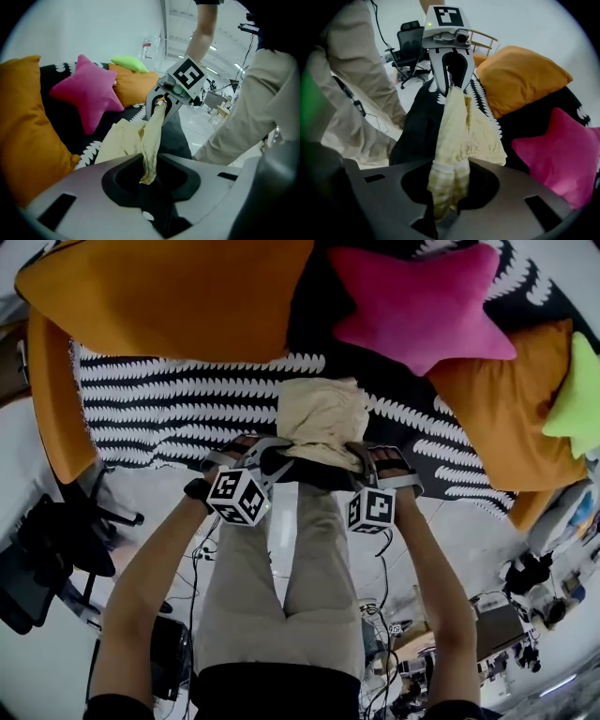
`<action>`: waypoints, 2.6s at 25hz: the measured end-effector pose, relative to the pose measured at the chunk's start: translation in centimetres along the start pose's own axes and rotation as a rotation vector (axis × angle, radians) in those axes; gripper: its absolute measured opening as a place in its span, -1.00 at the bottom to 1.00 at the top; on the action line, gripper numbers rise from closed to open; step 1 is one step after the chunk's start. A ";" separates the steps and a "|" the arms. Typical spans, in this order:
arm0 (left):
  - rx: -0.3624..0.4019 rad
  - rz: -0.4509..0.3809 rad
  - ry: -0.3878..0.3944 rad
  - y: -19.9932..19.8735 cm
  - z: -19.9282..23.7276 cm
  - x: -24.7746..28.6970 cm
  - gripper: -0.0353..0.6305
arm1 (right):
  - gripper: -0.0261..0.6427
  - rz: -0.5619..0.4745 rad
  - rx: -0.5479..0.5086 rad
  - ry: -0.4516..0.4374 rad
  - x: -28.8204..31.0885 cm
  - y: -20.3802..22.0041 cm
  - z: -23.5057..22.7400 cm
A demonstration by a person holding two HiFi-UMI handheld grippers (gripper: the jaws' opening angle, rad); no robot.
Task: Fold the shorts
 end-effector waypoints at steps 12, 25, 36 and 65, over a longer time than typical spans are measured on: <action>-0.460 -0.079 0.086 2.7 4.9 -0.9 -0.59 | -0.57 0.062 0.582 -0.666 4.1 0.5 -8.0; -0.440 0.166 -0.157 3.2 9.4 3.1 -0.39 | 0.08 -0.012 0.525 -0.093 2.1 0.9 -10.4; 0.215 0.333 -0.089 0.8 5.8 3.5 0.17 | 0.30 0.022 -0.042 -0.159 4.3 -0.4 -5.0; -0.064 -0.445 -0.363 -22.2 -17.9 -39.0 0.29 | 0.31 -0.529 1.177 0.568 -45.5 -21.7 5.0</action>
Point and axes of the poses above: the fingertips, and each gripper's own axes: x forward along the fingers, z to its left, y out of its underside, the point moved 9 cm from there along -x, backward along the fingers, and after that the axes turned 7 degrees about y, right-handed, at the moved point
